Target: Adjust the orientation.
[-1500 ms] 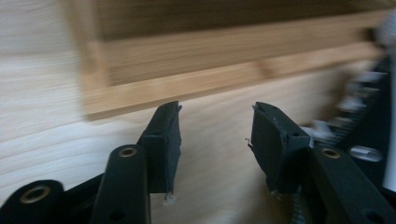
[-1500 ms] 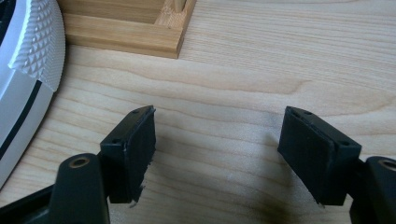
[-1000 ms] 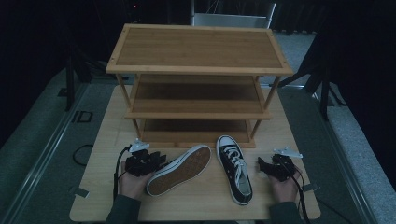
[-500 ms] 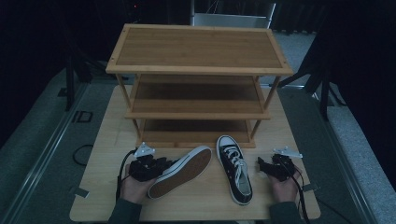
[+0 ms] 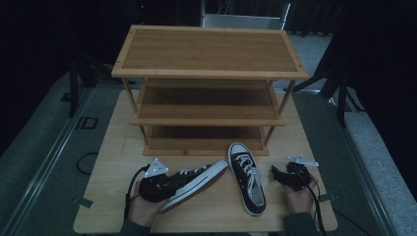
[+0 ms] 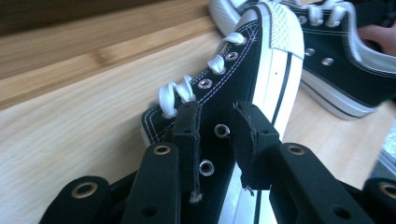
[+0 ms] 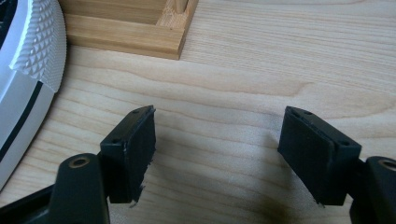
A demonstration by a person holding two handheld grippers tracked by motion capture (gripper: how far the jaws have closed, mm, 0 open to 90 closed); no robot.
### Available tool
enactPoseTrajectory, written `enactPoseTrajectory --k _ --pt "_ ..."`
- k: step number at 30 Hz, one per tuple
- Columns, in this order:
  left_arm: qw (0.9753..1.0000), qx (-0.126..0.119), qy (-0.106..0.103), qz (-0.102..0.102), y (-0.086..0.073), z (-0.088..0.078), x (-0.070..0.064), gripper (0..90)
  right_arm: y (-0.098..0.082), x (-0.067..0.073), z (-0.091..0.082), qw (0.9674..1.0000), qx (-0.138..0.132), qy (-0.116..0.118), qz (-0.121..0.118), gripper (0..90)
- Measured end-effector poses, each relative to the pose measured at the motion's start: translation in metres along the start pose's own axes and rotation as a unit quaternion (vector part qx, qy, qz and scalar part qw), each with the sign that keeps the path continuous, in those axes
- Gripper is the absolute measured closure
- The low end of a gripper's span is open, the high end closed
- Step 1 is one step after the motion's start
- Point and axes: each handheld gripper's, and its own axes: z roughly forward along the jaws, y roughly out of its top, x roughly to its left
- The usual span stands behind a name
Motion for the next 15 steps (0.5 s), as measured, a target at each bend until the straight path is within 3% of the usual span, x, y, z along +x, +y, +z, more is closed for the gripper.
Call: enactPoseTrajectory --k 10,15 --pt "0.9987 0.006 -0.04 0.032 0.0 -0.003 -0.016 70.1 0.0 0.0 0.0 1.0 0.0 0.0 0.0 27.0" --pt "0.998 0.0 -0.045 0.045 0.003 -0.005 -0.021 68.0 0.0 0.0 0.0 1.0 0.0 0.0 0.0 27.0"
